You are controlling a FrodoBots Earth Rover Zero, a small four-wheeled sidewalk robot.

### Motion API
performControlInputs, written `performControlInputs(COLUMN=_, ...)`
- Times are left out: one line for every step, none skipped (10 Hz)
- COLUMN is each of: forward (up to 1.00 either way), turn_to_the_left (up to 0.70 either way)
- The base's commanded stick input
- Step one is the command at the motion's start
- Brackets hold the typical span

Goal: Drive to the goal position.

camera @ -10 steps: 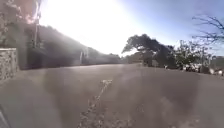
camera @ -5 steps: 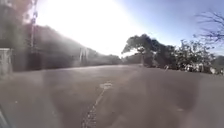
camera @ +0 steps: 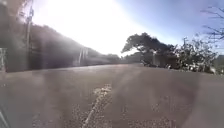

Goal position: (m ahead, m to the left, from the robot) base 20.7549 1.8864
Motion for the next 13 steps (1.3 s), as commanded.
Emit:
performControlInputs(forward=1.0, turn_to_the_left=0.0)
performControlInputs(forward=1.0, turn_to_the_left=0.0)
performControlInputs(forward=1.0, turn_to_the_left=0.0)
performControlInputs(forward=1.0, turn_to_the_left=0.0)
performControlInputs(forward=1.0, turn_to_the_left=-0.08)
performControlInputs(forward=1.0, turn_to_the_left=-0.19)
performControlInputs(forward=1.0, turn_to_the_left=0.0)
performControlInputs(forward=1.0, turn_to_the_left=0.0)
performControlInputs(forward=1.0, turn_to_the_left=0.0)
performControlInputs(forward=1.0, turn_to_the_left=0.0)
performControlInputs(forward=1.0, turn_to_the_left=0.0)
performControlInputs(forward=1.0, turn_to_the_left=0.0)
performControlInputs(forward=1.0, turn_to_the_left=0.0)
